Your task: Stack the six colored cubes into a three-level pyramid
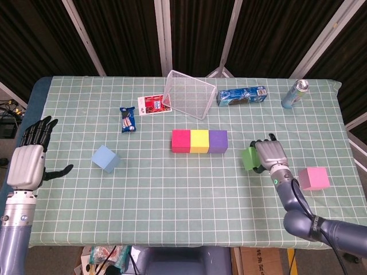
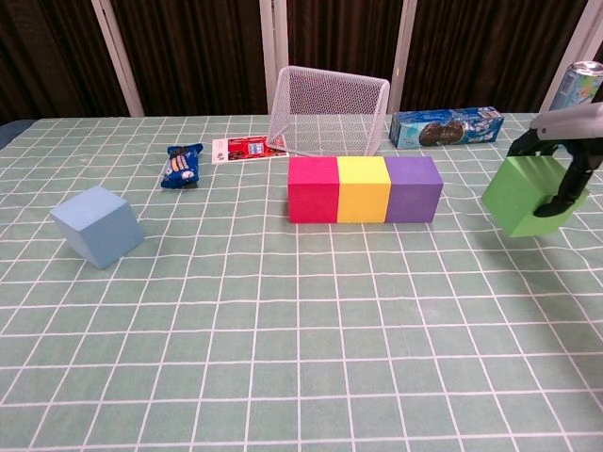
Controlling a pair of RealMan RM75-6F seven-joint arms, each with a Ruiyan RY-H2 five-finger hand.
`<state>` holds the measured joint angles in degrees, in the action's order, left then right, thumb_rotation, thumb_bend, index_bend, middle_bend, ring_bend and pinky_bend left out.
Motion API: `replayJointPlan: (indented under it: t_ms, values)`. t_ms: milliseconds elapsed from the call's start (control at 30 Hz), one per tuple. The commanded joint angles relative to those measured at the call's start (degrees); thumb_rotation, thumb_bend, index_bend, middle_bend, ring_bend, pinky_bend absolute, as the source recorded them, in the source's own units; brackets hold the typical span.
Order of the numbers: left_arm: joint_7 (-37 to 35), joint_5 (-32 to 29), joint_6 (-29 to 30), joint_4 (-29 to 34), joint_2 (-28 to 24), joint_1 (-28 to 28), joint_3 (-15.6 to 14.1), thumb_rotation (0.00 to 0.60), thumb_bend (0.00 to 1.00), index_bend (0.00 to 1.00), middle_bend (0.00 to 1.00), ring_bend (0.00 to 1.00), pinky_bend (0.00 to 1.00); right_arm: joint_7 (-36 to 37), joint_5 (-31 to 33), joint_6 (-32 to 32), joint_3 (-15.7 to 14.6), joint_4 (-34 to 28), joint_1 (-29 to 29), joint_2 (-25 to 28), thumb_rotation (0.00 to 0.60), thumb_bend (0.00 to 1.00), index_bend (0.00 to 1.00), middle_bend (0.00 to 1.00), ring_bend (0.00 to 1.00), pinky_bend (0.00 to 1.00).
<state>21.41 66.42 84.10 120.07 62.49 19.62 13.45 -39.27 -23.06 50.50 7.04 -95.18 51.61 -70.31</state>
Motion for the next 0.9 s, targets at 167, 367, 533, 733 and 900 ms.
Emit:
replayJointPlan:
  t_ms: [167, 367, 533, 733, 900]
  values:
    - [-0.1, -0.7, 0.0, -0.4, 0.0, 0.0, 0.3, 0.6, 0.1, 0.0, 0.0, 0.0, 0.0, -6.6, 12.2, -0.8, 0.5, 8.4, 7.7, -7.4, 0.6, 0.29, 0.35, 0.45, 0.3, 0.0]
    - [-0.3, -1.2, 0.0, -0.7, -0.1, 0.0, 0.5, 0.6, 0.1, 0.0, 0.0, 0.0, 0.0, -8.4, 15.6, -0.5, -0.1, 13.3, 9.3, -10.6, 0.6, 0.29, 0.35, 0.45, 0.3, 0.0]
    - [-0.4, -1.6, -0.3, -1.1, -0.1, 0.1, 0.4, 0.6, 0.1, 0.0, 0.0, 0.0, 0.0, -9.9, 17.4, 0.3, -0.5, 16.5, 10.2, -12.1, 0.6, 0.29, 0.35, 0.45, 0.3, 0.0]
    - [-0.4, -1.6, -0.3, -1.2, -0.1, 0.0, 0.4, 0.6, 0.1, 0.0, 0.0, 0.0, 0.0, -10.8, 19.4, 0.3, -0.8, 18.2, 10.1, -12.4, 0.6, 0.29, 0.3, 0.45, 0.29, 0.0]
    - [0.1, -1.4, -0.4, -0.9, -0.1, 0.1, 0.1, 0.6, 0.1, 0.0, 0.0, 0.0, 0.0, -11.2, 20.9, -0.2, -0.8, 18.1, 9.9, -12.1, 0.6, 0.29, 0.06, 0.32, 0.21, 0.0]
